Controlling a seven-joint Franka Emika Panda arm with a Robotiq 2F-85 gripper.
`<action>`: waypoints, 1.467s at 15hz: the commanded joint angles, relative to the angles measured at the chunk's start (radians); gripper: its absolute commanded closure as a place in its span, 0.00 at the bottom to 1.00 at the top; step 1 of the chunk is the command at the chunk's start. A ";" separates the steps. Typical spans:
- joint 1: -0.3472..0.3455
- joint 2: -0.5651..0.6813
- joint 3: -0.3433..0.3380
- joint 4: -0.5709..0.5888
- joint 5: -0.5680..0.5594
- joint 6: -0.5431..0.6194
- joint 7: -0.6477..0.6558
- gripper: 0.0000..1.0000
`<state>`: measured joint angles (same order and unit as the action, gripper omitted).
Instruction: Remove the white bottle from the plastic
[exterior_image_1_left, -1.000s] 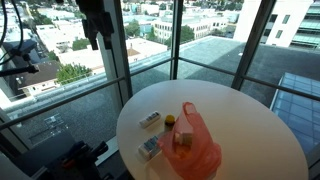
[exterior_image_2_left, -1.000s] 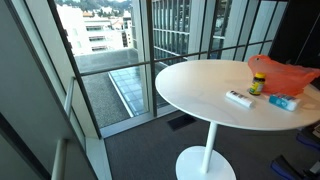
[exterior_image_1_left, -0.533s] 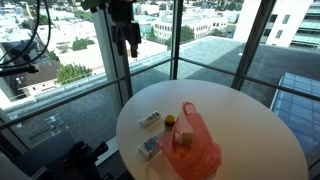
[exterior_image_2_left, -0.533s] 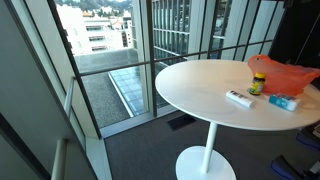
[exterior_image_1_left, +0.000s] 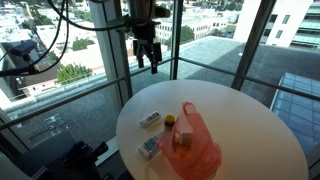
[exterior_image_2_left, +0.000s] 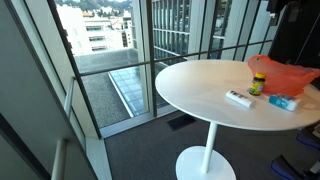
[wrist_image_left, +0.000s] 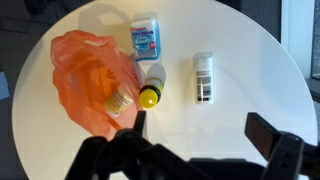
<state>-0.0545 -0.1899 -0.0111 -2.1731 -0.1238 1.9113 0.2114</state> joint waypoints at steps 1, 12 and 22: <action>-0.006 0.008 -0.010 -0.005 0.000 0.008 -0.001 0.00; -0.020 0.006 -0.042 -0.048 0.029 0.103 -0.025 0.00; -0.070 0.018 -0.115 -0.189 0.063 0.378 -0.075 0.00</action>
<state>-0.1066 -0.1680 -0.1057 -2.3194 -0.1010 2.2169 0.1814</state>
